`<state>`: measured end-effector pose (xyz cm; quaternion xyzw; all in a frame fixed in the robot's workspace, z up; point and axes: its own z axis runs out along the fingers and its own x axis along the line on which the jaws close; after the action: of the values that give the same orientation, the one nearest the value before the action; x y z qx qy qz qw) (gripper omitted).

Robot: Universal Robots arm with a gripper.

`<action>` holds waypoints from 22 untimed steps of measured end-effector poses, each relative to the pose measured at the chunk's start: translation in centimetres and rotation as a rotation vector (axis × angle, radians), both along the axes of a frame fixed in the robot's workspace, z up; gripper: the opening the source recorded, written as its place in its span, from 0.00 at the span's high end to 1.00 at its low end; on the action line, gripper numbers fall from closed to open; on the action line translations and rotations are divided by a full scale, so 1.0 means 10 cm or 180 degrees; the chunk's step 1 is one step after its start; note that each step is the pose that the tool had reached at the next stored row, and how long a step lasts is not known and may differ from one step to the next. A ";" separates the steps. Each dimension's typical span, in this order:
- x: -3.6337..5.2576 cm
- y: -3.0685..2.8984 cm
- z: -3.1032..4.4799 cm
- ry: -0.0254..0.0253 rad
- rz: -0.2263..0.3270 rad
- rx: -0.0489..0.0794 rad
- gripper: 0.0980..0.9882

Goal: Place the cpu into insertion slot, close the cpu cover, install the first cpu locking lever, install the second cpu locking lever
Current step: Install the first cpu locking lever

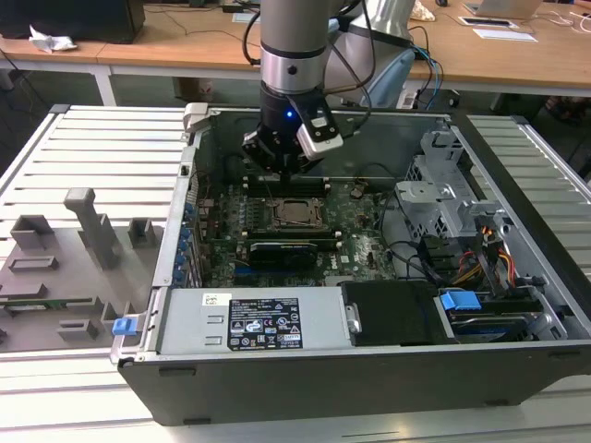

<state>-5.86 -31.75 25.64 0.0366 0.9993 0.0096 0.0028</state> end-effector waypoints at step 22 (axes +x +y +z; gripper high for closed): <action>-0.166 0.000 -0.004 0.0000 0.0519 0.0000 0.99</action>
<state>-7.52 -31.75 25.59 -0.0449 0.9989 0.0098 0.0021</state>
